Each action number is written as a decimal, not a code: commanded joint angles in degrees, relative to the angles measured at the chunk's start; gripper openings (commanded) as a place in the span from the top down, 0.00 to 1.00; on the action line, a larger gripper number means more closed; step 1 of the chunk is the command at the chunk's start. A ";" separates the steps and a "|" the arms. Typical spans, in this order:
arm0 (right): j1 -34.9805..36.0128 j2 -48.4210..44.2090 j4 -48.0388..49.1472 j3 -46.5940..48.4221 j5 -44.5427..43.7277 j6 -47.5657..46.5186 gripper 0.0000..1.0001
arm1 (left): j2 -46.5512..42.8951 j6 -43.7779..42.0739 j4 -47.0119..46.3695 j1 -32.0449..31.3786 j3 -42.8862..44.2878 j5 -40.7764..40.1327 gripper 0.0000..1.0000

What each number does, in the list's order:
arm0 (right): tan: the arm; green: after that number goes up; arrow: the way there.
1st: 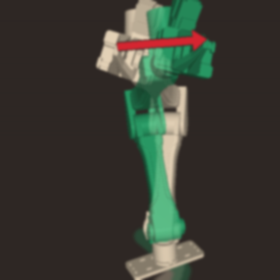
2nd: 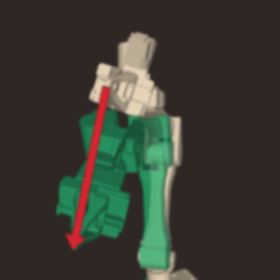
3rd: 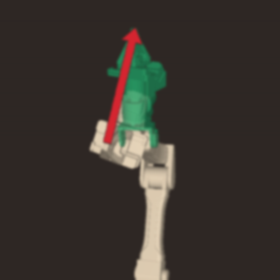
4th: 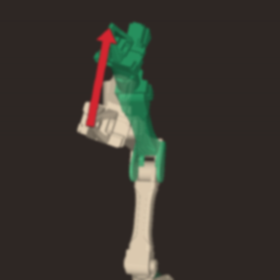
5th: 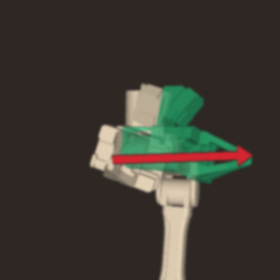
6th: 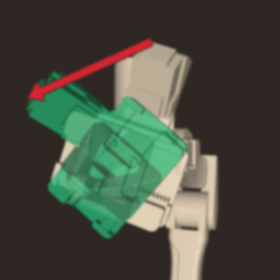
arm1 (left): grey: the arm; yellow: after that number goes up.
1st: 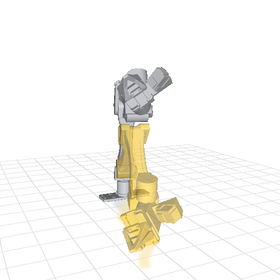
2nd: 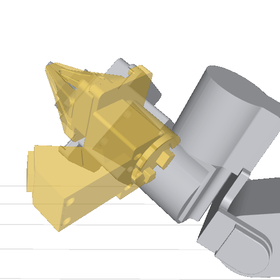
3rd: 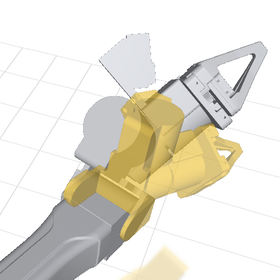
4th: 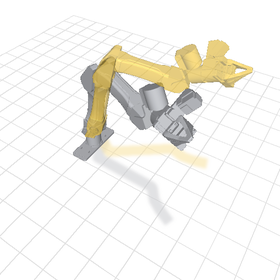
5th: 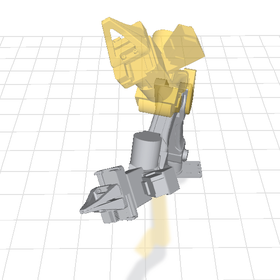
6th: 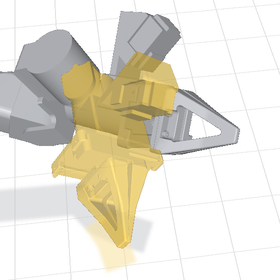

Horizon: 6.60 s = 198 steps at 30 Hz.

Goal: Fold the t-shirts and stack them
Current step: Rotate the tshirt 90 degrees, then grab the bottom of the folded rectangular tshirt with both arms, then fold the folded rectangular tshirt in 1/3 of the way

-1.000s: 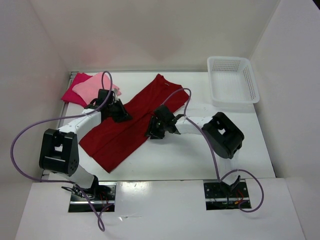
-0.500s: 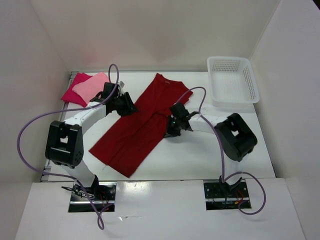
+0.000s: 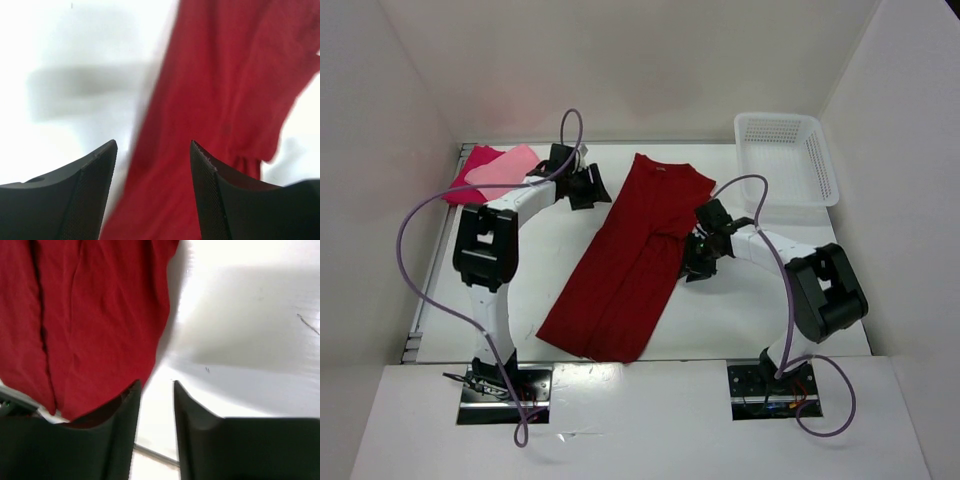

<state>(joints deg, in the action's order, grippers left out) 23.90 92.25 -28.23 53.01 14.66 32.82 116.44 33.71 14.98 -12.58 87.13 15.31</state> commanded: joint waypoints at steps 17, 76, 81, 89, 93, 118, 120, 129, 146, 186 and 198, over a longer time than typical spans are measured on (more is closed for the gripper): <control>-3.07 -3.92 0.63 3.32 6.26 -0.48 0.55 | 33.93 -5.86 4.62 -2.98 43.62 5.16 0.77; -3.08 -10.15 0.98 -9.49 8.20 8.29 0.49 | -40.59 11.72 15.76 -5.17 -47.40 2.79 0.81; 3.95 -14.98 2.92 -13.90 7.41 16.30 0.44 | -40.59 14.80 17.10 -8.60 -51.35 6.04 0.42; 8.08 -20.53 6.16 -24.53 8.28 23.95 0.46 | -43.49 18.75 16.48 -9.22 -56.28 7.80 0.33; 9.41 -19.30 7.84 -25.94 8.28 25.28 0.52 | -42.97 19.28 15.95 -9.75 -56.99 10.00 0.43; 21.80 -21.74 1.18 -23.25 10.58 32.05 1.00 | -43.76 17.19 23.31 -13.88 -60.07 18.26 1.00; 19.97 -23.07 -4.61 -20.07 9.87 29.24 1.00 | -43.05 16.65 26.31 -13.88 -54.28 17.65 1.00; -0.58 -17.64 -11.76 -2.51 7.67 9.58 1.00 | -38.84 16.91 20.73 -3.96 -37.31 15.72 1.00; -9.22 14.80 -6.40 28.10 2.48 -2.50 1.00 | -10.10 16.21 9.01 0.98 -9.01 5.61 1.00; 2.46 24.98 1.25 37.51 3.36 0.58 1.00 | -13.36 24.82 -13.23 -7.98 -25.70 3.06 0.80; 4.31 30.97 6.16 38.39 -4.89 3.04 1.00 | -12.12 23.06 -12.70 -8.52 -35.01 1.30 0.80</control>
<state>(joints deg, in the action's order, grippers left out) 27.77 122.52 -27.31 88.66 14.55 34.94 103.98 57.71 2.28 -20.67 54.24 18.31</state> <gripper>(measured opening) 0.007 0.199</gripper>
